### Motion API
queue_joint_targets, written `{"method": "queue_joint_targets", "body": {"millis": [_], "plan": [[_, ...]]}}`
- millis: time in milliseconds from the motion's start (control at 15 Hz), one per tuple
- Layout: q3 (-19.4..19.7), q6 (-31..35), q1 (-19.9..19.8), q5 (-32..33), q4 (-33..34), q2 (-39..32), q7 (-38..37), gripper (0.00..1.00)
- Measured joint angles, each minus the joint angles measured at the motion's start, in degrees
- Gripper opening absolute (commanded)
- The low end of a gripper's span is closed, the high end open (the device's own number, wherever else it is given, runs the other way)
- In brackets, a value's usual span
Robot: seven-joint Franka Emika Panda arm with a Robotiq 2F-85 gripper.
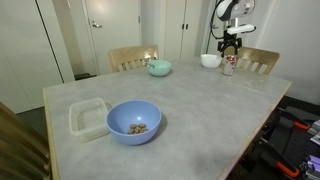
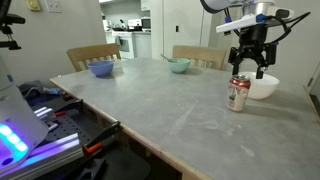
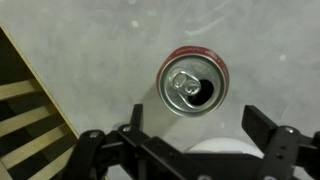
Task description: Pick up the can from the table and move it to the right.
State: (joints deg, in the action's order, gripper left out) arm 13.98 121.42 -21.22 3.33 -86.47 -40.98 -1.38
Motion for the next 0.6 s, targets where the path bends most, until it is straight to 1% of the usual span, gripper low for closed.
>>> {"method": "queue_joint_targets", "body": {"millis": [267,600], "plan": [[-0.13,-8.04,0.53,0.0,1.99,2.3,-0.22,1.0],[-2.54,-16.93,2.57,-1.96,1.96,6.46,-0.24,1.0]]}}
